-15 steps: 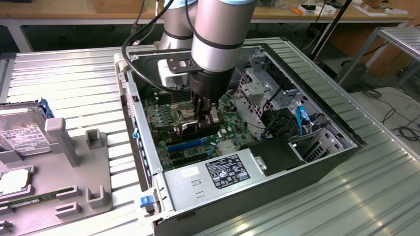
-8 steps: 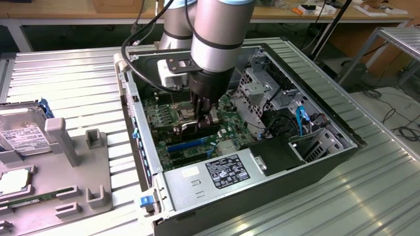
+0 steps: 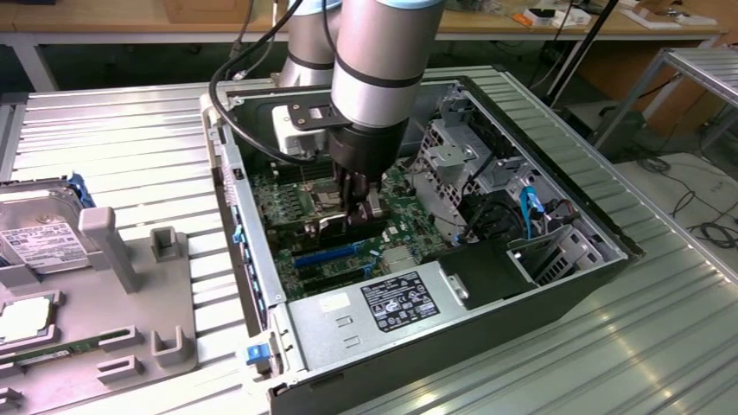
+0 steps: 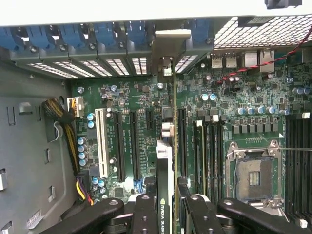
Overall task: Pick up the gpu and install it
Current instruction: 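Insert the gpu into the slot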
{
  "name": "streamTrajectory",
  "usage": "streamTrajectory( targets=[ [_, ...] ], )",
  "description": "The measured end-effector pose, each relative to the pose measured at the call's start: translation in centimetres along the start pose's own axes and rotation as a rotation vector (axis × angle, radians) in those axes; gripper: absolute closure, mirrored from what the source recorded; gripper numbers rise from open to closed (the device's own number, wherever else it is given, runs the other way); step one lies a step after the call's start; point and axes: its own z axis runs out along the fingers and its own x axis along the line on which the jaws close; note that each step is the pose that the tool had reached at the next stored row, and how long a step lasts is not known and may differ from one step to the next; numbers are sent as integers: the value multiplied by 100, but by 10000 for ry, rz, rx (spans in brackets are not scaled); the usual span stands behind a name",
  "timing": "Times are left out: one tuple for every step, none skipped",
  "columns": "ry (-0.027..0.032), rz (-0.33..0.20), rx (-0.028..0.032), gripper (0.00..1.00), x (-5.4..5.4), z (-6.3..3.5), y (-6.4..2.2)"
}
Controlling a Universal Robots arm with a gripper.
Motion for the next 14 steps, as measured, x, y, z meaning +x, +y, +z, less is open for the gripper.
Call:
streamTrajectory(
  targets=[
    [4,2,-125,73,0,2,-5],
    [6,3,-226,73,-1,3,-8],
    [13,8,-275,73,0,1,-6],
    [15,9,-284,73,0,0,-6],
    [15,9,-284,73,0,0,-7],
    [14,8,-284,73,-1,0,-7],
    [10,7,-286,73,0,1,-9],
    [5,7,-286,73,0,2,-14],
    [2,9,-287,73,-1,3,-21],
    [0,9,-285,73,-2,4,-37],
    [2,8,-285,73,-2,4,-53],
    [2,9,-285,73,-3,5,-53],
    [1,8,-284,73,-3,6,-54],
    [2,8,-285,73,-3,5,-54]
  ],
)
